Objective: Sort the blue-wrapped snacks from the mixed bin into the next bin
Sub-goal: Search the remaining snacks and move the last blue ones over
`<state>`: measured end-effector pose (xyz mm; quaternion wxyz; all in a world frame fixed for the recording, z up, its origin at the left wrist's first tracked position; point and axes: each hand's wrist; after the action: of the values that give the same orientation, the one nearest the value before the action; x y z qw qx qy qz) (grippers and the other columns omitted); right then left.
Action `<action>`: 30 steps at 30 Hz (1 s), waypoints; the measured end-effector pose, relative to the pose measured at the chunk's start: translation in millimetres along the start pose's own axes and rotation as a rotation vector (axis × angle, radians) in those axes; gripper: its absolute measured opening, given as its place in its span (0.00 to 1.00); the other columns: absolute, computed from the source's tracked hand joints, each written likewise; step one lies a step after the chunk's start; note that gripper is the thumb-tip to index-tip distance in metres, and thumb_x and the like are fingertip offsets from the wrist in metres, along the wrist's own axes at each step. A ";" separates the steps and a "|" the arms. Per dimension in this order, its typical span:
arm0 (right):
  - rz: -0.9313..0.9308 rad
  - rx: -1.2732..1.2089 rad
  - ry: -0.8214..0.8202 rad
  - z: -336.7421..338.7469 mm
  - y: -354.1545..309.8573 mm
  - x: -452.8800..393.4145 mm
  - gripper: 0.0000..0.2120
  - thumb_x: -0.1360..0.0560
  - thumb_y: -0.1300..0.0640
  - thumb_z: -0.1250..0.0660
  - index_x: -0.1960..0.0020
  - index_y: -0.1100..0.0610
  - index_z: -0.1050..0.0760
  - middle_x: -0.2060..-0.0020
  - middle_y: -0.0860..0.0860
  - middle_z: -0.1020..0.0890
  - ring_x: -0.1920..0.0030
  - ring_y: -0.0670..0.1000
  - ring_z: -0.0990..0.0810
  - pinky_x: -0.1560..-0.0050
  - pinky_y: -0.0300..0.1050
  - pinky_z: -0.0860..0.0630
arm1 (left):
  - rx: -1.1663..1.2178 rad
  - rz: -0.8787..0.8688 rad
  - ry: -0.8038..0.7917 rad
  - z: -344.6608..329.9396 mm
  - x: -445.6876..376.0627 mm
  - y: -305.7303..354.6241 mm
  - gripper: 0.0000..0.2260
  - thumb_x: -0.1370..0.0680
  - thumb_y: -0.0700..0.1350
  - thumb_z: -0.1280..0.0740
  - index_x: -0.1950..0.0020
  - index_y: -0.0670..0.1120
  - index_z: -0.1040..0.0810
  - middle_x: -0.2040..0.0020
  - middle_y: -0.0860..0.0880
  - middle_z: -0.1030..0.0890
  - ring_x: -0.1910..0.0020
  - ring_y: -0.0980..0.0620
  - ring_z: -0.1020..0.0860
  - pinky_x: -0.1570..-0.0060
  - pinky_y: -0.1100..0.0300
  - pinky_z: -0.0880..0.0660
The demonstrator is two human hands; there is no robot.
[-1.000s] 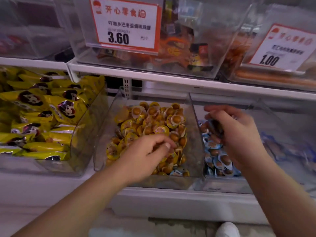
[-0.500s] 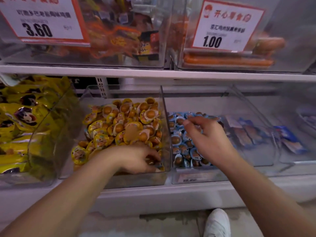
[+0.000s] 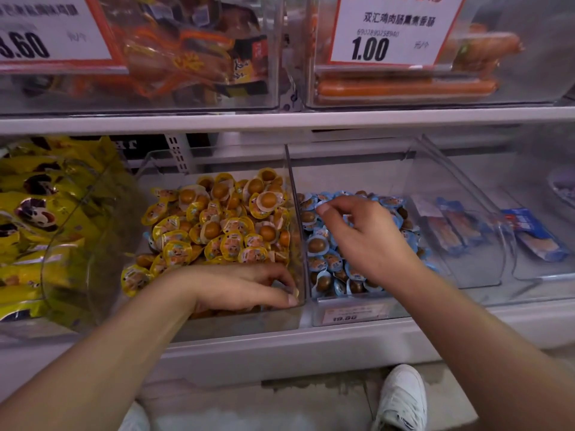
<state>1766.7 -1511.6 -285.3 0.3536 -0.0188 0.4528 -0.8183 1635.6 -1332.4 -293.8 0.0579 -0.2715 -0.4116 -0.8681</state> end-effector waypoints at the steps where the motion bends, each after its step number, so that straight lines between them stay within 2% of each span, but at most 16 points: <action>1: 0.008 -0.004 -0.002 -1.5 -1.1 -0.3 0.12 0.19 0.49 0.38 0.53 0.52 0.19 0.62 0.48 0.16 0.65 0.45 0.20 0.65 0.37 0.27 | 0.018 -0.020 0.021 -1.6 1.9 -2.2 0.20 0.32 0.70 0.34 0.42 0.65 0.25 0.45 0.53 0.20 0.45 0.55 0.23 0.40 0.56 0.26; 4: 0.010 -0.006 -0.018 -5.2 -4.0 -1.2 0.13 0.19 0.49 0.38 0.54 0.53 0.18 0.62 0.52 0.16 0.62 0.51 0.19 0.60 0.47 0.26 | 0.063 -0.120 0.089 -8.1 2.7 -6.1 0.22 0.30 0.68 0.33 0.41 0.59 0.24 0.42 0.51 0.21 0.41 0.51 0.23 0.37 0.49 0.27; 7: 0.021 -0.018 -0.015 -8.4 -7.1 -1.5 0.12 0.19 0.50 0.38 0.53 0.54 0.18 0.60 0.51 0.15 0.60 0.49 0.19 0.57 0.47 0.26 | 0.065 -0.203 0.160 -12.3 3.5 -6.6 0.19 0.26 0.61 0.32 0.41 0.52 0.23 0.44 0.51 0.20 0.43 0.50 0.22 0.39 0.47 0.26; 10: 0.031 -0.013 -0.020 -13.1 -12.3 -0.6 0.12 0.19 0.49 0.38 0.52 0.51 0.18 0.61 0.51 0.15 0.61 0.52 0.18 0.58 0.51 0.25 | -0.011 -0.210 0.241 -17.1 4.2 -8.3 0.12 0.22 0.58 0.34 0.43 0.54 0.23 0.50 0.57 0.19 0.50 0.56 0.21 0.49 0.55 0.24; 12: 0.044 -0.002 -0.016 -15.9 -16.0 -0.7 0.11 0.19 0.49 0.38 0.54 0.50 0.19 0.64 0.51 0.16 0.63 0.54 0.18 0.62 0.53 0.24 | -0.197 -0.187 0.317 -21.2 7.1 -8.3 0.08 0.24 0.63 0.40 0.51 0.62 0.25 0.59 0.64 0.22 0.59 0.64 0.24 0.61 0.66 0.30; 14: 0.045 -0.007 0.008 -17.5 -17.0 -2.2 0.10 0.19 0.50 0.38 0.55 0.50 0.19 0.67 0.48 0.18 0.66 0.47 0.20 0.66 0.48 0.25 | -0.302 -0.182 0.370 -22.2 9.5 -9.4 0.08 0.25 0.64 0.43 0.57 0.64 0.28 0.64 0.63 0.24 0.64 0.64 0.26 0.68 0.68 0.35; 16: 0.050 -0.011 0.043 -18.7 -17.0 -4.5 0.09 0.20 0.52 0.36 0.54 0.51 0.19 0.69 0.42 0.21 0.69 0.39 0.22 0.71 0.32 0.32 | -0.253 -0.177 0.368 -18.5 12.2 -12.9 0.09 0.22 0.62 0.39 0.53 0.59 0.25 0.62 0.59 0.22 0.63 0.61 0.25 0.65 0.64 0.31; 18: 0.051 -0.014 0.059 -20.2 -16.7 -6.2 0.08 0.20 0.54 0.36 0.53 0.53 0.18 0.68 0.39 0.22 0.68 0.33 0.24 0.69 0.26 0.34 | -0.174 -0.166 0.283 -13.7 16.2 -16.3 0.15 0.23 0.66 0.36 0.46 0.57 0.22 0.55 0.60 0.21 0.57 0.63 0.24 0.61 0.68 0.29; 20: 0.055 -0.017 0.066 -22.2 -15.7 -6.8 0.08 0.20 0.54 0.36 0.52 0.53 0.18 0.65 0.39 0.20 0.65 0.32 0.23 0.67 0.26 0.33 | -0.168 -0.157 0.198 -11.7 19.5 -18.4 0.22 0.28 0.70 0.33 0.41 0.60 0.24 0.50 0.65 0.23 0.52 0.70 0.25 0.59 0.75 0.32; 21: 0.056 -0.018 0.071 -22.8 -15.1 -7.1 0.08 0.20 0.54 0.36 0.52 0.54 0.18 0.63 0.39 0.19 0.63 0.33 0.22 0.66 0.27 0.31 | -0.190 -0.157 0.191 -12.2 20.3 -19.2 0.23 0.30 0.70 0.31 0.40 0.61 0.25 0.49 0.67 0.24 0.51 0.71 0.26 0.58 0.76 0.32; 23: 0.052 -0.021 0.077 -23.6 -13.8 -7.4 0.09 0.20 0.54 0.36 0.52 0.53 0.18 0.60 0.42 0.17 0.58 0.37 0.20 0.63 0.31 0.27 | -0.216 -0.171 0.240 -13.9 19.2 -21.8 0.23 0.30 0.68 0.29 0.40 0.61 0.26 0.49 0.64 0.23 0.51 0.67 0.25 0.55 0.69 0.27; 25: 0.039 -0.048 0.087 -23.2 -13.8 -7.9 0.09 0.20 0.53 0.36 0.53 0.53 0.18 0.60 0.44 0.16 0.59 0.41 0.19 0.61 0.39 0.25 | -0.182 -0.186 0.300 -15.3 17.9 -22.3 0.22 0.32 0.68 0.27 0.44 0.60 0.25 0.52 0.60 0.22 0.54 0.61 0.24 0.54 0.59 0.23; 26: 0.035 -0.069 0.098 -22.6 -14.8 -8.4 0.10 0.20 0.52 0.36 0.53 0.53 0.18 0.61 0.45 0.16 0.59 0.42 0.19 0.61 0.41 0.25 | -0.136 -0.196 0.321 -15.2 18.5 -22.0 0.21 0.33 0.67 0.26 0.46 0.59 0.24 0.53 0.58 0.22 0.55 0.60 0.23 0.56 0.58 0.24; 28: 0.044 -0.109 0.153 -21.0 -18.9 -9.6 0.10 0.20 0.51 0.37 0.52 0.51 0.18 0.59 0.44 0.16 0.60 0.43 0.18 0.64 0.39 0.24 | 0.037 -0.245 0.347 -11.4 21.9 -22.4 0.17 0.32 0.60 0.22 0.50 0.56 0.22 0.55 0.55 0.20 0.60 0.61 0.23 0.59 0.61 0.24; 30: 0.057 -0.148 0.239 -18.9 -25.0 -10.5 0.10 0.22 0.50 0.38 0.52 0.49 0.18 0.60 0.42 0.17 0.62 0.39 0.19 0.69 0.32 0.28 | 0.203 -0.274 0.370 -2.5 28.7 -26.9 0.12 0.30 0.51 0.21 0.53 0.51 0.20 0.58 0.51 0.18 0.61 0.59 0.21 0.60 0.62 0.24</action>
<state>1754.0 -1483.0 -274.5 0.3179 0.0658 0.5513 -0.7685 1601.5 -1313.1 -298.6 0.0409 -0.0423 -0.5118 -0.8571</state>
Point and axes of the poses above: each hand's wrist, its own x-axis away from the middle knuckle, its own z-axis out of the back of the hand, y = z × x
